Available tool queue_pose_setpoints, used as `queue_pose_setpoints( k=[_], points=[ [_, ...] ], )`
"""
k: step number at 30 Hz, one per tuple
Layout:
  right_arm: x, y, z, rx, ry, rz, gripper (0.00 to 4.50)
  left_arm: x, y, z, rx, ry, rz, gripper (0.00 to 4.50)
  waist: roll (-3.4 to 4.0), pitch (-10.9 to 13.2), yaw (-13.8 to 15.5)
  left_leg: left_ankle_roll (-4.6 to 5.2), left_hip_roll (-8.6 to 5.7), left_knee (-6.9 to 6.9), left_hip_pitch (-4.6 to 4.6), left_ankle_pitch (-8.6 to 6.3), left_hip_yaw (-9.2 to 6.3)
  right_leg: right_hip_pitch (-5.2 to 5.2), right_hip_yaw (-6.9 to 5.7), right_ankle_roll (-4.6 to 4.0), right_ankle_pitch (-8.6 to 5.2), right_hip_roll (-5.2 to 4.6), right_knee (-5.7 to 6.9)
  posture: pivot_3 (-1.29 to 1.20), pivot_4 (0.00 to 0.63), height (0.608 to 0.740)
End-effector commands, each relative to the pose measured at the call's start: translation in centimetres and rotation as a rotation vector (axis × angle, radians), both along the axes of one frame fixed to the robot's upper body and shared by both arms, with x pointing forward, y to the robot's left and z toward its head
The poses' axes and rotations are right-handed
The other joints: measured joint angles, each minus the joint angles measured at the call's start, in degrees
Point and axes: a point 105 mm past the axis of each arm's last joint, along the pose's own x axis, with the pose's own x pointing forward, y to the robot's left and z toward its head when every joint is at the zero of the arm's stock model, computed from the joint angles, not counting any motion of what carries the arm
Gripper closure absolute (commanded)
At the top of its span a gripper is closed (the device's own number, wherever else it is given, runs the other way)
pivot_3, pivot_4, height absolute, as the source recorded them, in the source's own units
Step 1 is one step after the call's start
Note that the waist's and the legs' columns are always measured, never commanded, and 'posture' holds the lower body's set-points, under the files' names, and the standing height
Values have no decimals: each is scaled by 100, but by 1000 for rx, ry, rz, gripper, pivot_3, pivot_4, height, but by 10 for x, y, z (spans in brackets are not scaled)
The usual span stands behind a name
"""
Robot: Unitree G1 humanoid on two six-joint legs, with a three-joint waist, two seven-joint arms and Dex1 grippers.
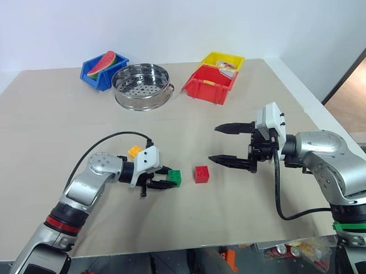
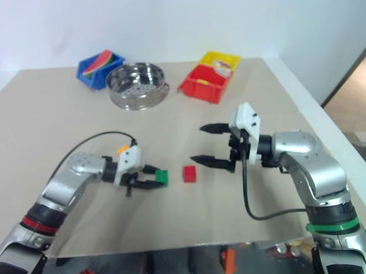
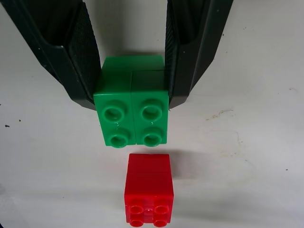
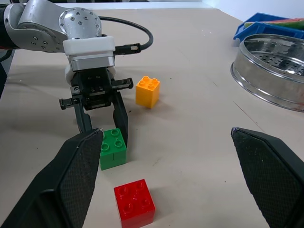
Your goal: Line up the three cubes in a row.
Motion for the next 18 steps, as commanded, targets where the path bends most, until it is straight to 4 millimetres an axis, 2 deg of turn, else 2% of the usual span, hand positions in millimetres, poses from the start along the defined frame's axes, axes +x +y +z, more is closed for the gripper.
queue_pose_setpoints(
  k=[1,5,6,10,14,15,18],
  points=[
    [-3,0,12,2,-52,20,0,3,6,6,22,-46,-2,1573,0,0,-4,0,0,0,0,0,0,0,0,0,0,1,0,0,150,740],
    [-2,1,13,-1,-52,26,0,4,12,26,42,-130,-21,128,0,0,-6,0,5,0,-1,0,-2,-2,-2,-1,0,4,0,0,150,740],
    [-1,0,13,-2,-53,27,0,3,14,34,45,-151,-26,21,0,0,-6,0,6,0,-1,0,-2,-2,-2,-1,0,5,0,0,150,740],
    [0,-1,15,-4,-56,29,0,-2,24,65,-26,-115,31,21,1,2,-7,0,6,-1,-3,0,-2,-3,-3,-1,0,3,0,0,150,740],
    [2,-3,15,-5,-59,27,0,3,40,99,-184,-58,200,21,1,2,-12,0,7,-1,-2,0,0,-2,-3,1,-1,3,-1,0,150,740],
    [2,-3,15,-5,-59,27,0,7,45,104,-225,-63,261,21,1,2,-12,0,9,-1,-2,0,0,-3,-3,1,-1,3,-1,0,150,740],
    [3,-1,13,-4,-57,32,0,14,59,102,-250,-83,402,21,1,2,-13,0,9,-1,-2,0,-3,-2,-5,1,-1,4,-1,0,150,740]
  ],
)
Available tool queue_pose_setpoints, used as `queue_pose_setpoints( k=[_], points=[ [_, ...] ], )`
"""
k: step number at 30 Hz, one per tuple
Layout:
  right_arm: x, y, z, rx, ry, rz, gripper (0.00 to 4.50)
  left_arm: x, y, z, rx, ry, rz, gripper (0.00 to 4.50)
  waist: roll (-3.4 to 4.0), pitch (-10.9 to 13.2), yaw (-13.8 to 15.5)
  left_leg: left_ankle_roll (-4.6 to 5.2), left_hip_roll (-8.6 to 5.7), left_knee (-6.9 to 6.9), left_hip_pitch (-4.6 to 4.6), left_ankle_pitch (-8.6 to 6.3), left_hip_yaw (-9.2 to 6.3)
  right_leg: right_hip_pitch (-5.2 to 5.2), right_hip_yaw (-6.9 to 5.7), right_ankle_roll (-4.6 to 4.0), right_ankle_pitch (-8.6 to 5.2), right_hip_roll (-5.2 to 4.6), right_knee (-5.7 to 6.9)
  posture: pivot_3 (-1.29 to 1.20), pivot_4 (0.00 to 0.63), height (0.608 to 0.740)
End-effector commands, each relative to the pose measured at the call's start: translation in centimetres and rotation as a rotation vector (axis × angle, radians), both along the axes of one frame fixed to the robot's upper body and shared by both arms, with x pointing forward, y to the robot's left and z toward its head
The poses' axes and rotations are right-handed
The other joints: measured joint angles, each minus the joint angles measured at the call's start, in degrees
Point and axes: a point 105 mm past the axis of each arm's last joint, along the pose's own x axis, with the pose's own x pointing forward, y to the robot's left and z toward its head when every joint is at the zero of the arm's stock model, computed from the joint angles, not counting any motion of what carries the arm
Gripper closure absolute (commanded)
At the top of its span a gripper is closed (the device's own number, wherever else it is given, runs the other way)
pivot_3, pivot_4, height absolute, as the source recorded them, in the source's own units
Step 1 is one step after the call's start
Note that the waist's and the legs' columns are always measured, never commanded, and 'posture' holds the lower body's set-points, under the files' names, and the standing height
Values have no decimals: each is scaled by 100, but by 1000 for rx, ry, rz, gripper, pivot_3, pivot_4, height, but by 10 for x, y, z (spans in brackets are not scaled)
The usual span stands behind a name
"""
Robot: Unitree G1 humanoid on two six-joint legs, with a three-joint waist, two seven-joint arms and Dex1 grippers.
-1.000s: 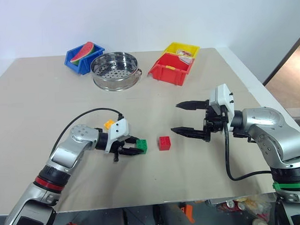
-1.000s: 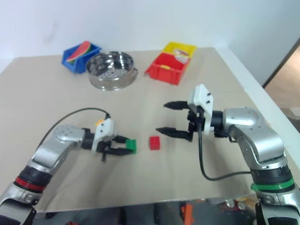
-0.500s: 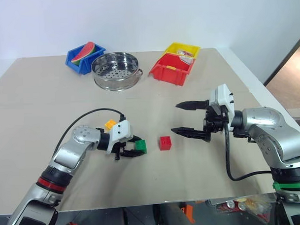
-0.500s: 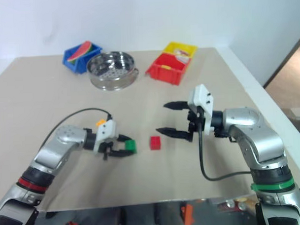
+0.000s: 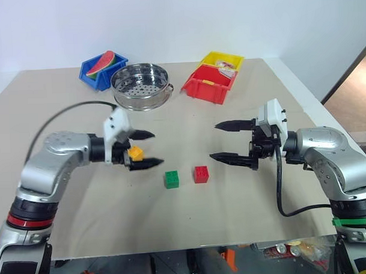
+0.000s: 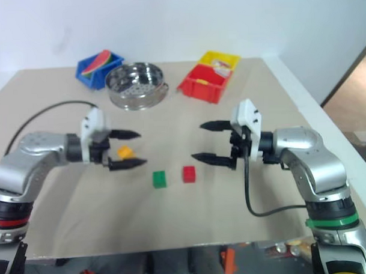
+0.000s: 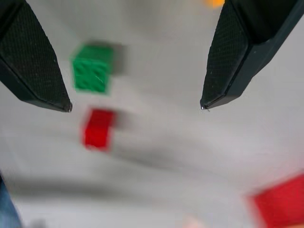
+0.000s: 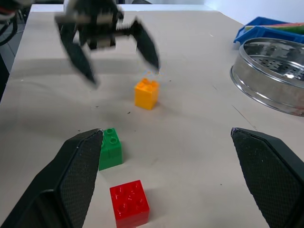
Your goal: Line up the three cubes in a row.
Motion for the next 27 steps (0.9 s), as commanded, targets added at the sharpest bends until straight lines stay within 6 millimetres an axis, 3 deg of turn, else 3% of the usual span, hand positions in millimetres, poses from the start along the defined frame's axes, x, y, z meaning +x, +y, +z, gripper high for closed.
queue_pose_setpoints(
  k=[1,9,17,27],
  points=[
    [0,2,9,1,-46,17,0,4,14,6,-38,-44,139,21,0,0,-4,0,0,0,3,0,1,1,2,0,0,0,0,0,150,740],
    [2,4,7,-22,-55,40,0,26,36,-17,-82,-41,360,21,0,0,12,-1,-2,1,2,1,0,3,1,0,1,-2,0,0,150,740],
    [-3,0,5,-27,-52,28,0,48,35,-43,-55,1,432,21,0,0,16,-1,-5,1,1,1,2,2,3,0,1,-3,0,0,150,740],
    [-7,-4,4,-34,-53,7,0,49,21,-64,-13,38,390,21,0,0,11,-1,-5,1,1,1,3,3,5,-1,2,-4,0,0,150,740]
  ],
)
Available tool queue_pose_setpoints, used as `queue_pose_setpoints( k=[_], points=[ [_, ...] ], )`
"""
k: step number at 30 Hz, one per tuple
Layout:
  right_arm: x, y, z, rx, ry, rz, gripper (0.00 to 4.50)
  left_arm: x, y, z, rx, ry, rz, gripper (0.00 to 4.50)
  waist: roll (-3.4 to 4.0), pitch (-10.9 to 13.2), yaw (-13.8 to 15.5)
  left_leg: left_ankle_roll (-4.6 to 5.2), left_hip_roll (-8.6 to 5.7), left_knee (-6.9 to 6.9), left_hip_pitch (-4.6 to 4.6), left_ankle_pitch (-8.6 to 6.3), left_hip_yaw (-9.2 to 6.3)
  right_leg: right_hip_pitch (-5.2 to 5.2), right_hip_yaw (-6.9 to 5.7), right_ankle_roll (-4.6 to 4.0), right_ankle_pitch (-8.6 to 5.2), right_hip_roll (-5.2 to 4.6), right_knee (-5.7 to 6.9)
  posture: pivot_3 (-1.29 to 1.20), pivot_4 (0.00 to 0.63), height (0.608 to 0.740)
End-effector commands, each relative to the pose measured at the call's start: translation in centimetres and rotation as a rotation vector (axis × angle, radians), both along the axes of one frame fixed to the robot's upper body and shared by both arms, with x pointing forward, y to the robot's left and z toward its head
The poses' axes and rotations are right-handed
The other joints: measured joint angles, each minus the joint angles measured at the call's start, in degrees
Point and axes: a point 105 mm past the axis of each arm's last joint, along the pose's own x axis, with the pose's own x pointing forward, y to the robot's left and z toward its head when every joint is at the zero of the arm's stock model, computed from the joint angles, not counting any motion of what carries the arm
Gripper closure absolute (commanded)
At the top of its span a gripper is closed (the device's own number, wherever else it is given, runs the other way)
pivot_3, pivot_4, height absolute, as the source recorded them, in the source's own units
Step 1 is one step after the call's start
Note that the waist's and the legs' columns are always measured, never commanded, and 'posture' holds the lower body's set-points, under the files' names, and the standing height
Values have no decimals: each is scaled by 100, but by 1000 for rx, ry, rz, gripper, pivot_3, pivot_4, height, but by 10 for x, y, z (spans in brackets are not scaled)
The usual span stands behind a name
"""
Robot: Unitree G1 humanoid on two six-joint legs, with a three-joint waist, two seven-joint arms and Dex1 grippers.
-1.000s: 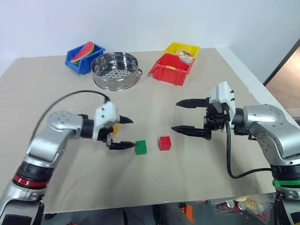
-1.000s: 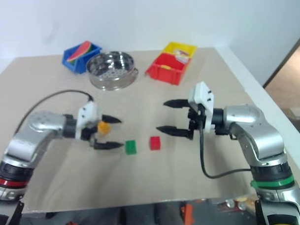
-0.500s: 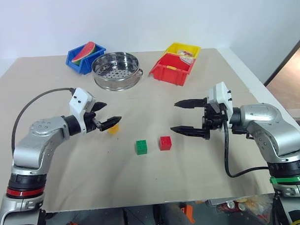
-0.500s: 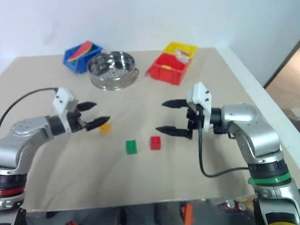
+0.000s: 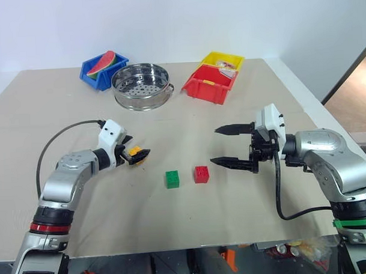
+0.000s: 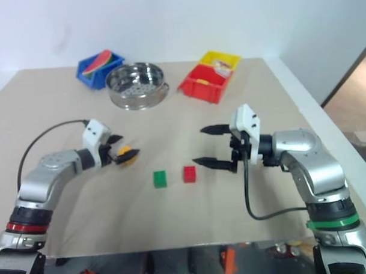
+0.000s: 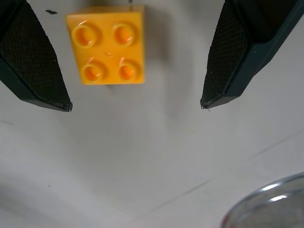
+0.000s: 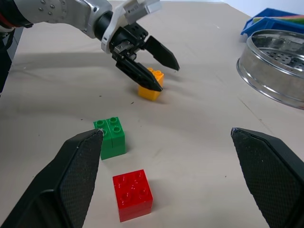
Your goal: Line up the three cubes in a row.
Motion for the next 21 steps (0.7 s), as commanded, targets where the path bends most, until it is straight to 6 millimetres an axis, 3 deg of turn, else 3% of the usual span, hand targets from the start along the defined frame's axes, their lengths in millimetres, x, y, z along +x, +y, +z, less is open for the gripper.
queue_pose_setpoints(
  k=[1,7,16,17,21],
  points=[
    [-4,-2,14,3,-60,-1,0,3,-3,8,4,-44,-8,21,0,0,-3,0,0,0,0,0,0,0,0,0,0,0,0,0,150,740],
    [-5,-2,14,-1,-60,-3,0,6,-2,0,-1,-7,7,21,0,0,-2,0,1,0,1,0,-3,0,-2,0,0,2,2,0,150,740],
    [-4,-1,13,-5,-56,4,0,6,-2,-3,11,2,2,2942,0,0,-2,0,-1,0,1,0,-1,0,-1,0,0,0,2,0,150,740],
    [-4,-1,13,-5,-55,4,0,6,-2,-3,11,3,2,3135,0,0,-2,0,0,0,1,0,-1,0,0,0,0,0,2,0,150,740],
    [-4,-1,13,-5,-54,5,0,4,-2,-5,13,9,-1,3106,0,0,-2,0,0,0,2,0,-1,0,-1,0,0,1,2,0,150,740]
  ],
)
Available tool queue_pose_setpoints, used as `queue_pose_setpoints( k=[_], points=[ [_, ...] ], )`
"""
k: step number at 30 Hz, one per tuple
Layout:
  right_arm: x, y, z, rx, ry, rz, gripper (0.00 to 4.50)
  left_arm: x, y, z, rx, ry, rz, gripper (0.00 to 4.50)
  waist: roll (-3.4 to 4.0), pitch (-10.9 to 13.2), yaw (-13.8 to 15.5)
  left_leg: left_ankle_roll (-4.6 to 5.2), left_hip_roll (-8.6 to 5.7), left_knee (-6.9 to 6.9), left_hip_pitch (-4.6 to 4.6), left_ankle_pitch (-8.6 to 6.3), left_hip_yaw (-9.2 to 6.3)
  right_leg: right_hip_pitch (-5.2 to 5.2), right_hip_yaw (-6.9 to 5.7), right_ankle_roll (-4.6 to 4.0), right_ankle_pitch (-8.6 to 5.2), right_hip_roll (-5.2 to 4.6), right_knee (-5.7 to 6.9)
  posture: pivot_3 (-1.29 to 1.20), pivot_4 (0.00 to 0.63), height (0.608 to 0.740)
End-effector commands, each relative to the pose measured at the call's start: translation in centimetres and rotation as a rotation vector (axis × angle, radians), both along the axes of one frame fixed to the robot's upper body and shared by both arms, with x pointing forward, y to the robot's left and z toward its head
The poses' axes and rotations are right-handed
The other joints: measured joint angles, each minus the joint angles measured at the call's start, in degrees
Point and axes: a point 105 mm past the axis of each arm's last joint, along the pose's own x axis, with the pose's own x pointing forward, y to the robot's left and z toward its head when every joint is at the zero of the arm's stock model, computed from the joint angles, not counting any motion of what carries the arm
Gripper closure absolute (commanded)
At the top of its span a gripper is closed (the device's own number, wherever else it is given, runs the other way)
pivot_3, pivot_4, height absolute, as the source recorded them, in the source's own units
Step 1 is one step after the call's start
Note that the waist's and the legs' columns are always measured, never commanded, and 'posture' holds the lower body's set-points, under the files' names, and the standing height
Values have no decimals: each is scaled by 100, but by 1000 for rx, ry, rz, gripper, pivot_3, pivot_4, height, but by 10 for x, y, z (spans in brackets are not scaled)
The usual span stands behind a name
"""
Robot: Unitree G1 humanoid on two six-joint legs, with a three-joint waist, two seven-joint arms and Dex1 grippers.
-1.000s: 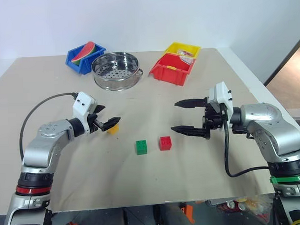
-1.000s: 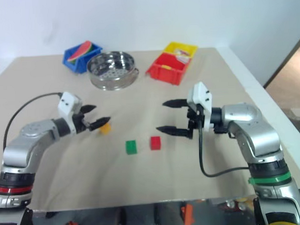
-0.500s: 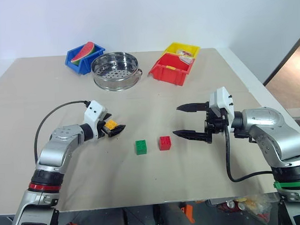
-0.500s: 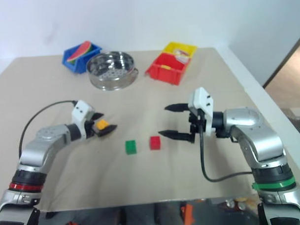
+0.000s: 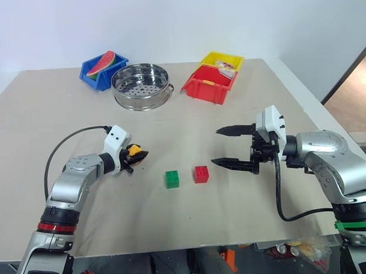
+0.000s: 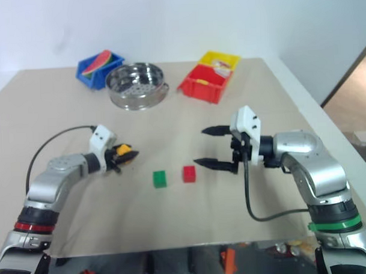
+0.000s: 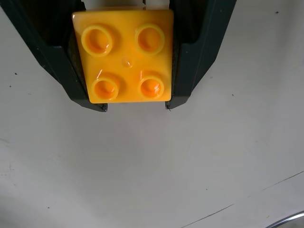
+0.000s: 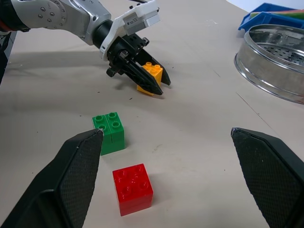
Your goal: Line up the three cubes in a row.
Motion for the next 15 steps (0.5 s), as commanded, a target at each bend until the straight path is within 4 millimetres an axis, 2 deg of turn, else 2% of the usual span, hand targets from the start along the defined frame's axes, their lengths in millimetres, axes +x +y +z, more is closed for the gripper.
queue_pose_setpoints(
  k=[1,5,8,15],
  points=[
    [-4,1,14,0,-55,18,0,1,-1,10,6,-34,-11,3106,0,0,0,0,0,0,0,0,0,0,0,0,0,0,0,0,150,740],
    [-5,1,14,-1,-55,18,0,0,3,10,15,-34,-10,3106,0,0,0,0,0,0,0,0,1,0,1,0,0,0,0,0,150,740],
    [-5,1,14,-1,-55,19,0,-5,6,19,-13,-50,-53,3106,0,0,-2,0,0,0,0,0,1,0,1,0,0,0,0,0,150,740],
    [-3,0,14,-6,-53,22,0,-35,22,43,-3,-134,-287,3106,0,0,1,0,4,-2,0,0,2,-2,-2,-2,-1,1,0,0,150,740]
  ],
)
